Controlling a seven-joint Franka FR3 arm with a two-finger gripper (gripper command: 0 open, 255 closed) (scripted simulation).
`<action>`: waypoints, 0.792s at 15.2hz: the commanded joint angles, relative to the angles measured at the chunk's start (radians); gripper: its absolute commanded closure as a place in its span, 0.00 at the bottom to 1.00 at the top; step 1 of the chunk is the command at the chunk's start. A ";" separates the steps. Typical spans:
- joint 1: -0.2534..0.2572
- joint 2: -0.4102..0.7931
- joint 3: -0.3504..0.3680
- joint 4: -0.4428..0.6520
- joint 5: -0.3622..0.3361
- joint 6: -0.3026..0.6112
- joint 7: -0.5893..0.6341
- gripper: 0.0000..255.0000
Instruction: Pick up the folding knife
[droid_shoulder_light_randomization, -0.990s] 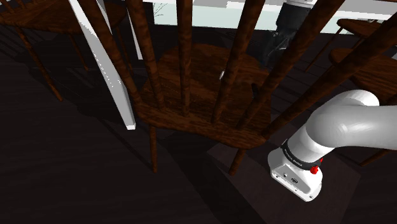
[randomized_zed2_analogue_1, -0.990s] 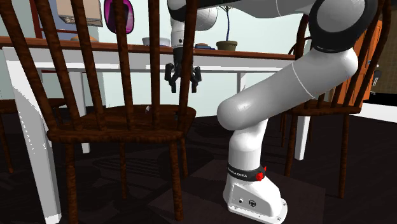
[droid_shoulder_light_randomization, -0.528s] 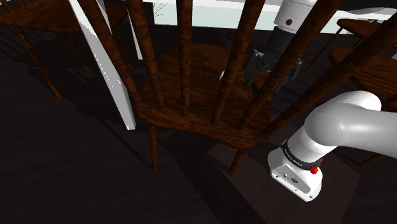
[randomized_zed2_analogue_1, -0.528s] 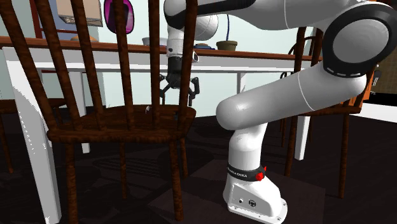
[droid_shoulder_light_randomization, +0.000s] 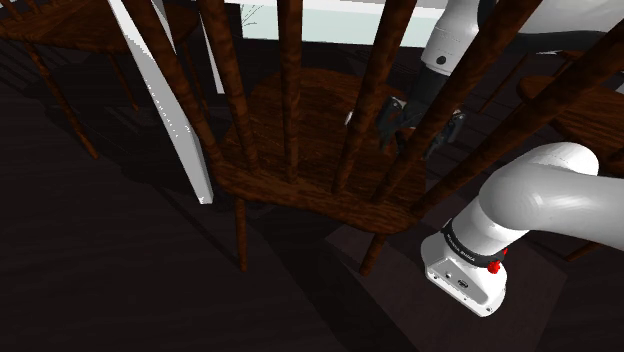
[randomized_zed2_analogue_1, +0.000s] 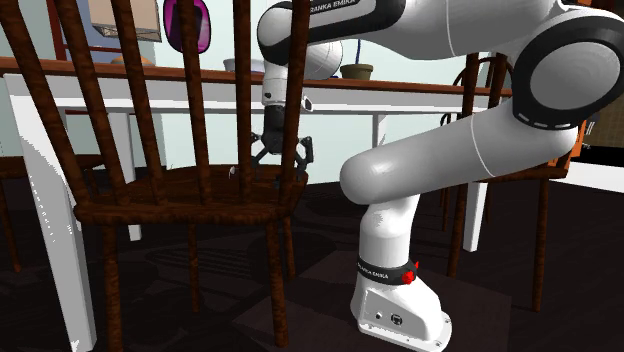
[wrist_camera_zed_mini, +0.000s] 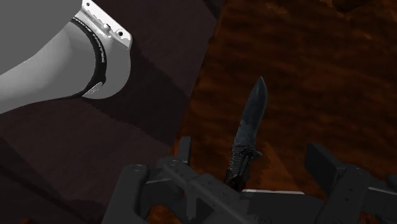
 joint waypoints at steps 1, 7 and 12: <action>0.000 -0.001 0.001 -0.003 0.001 0.002 -0.001 1.00; 0.000 -0.001 0.000 -0.004 0.000 0.003 -0.002 1.00; -0.002 0.005 -0.011 0.024 -0.011 -0.018 0.005 1.00</action>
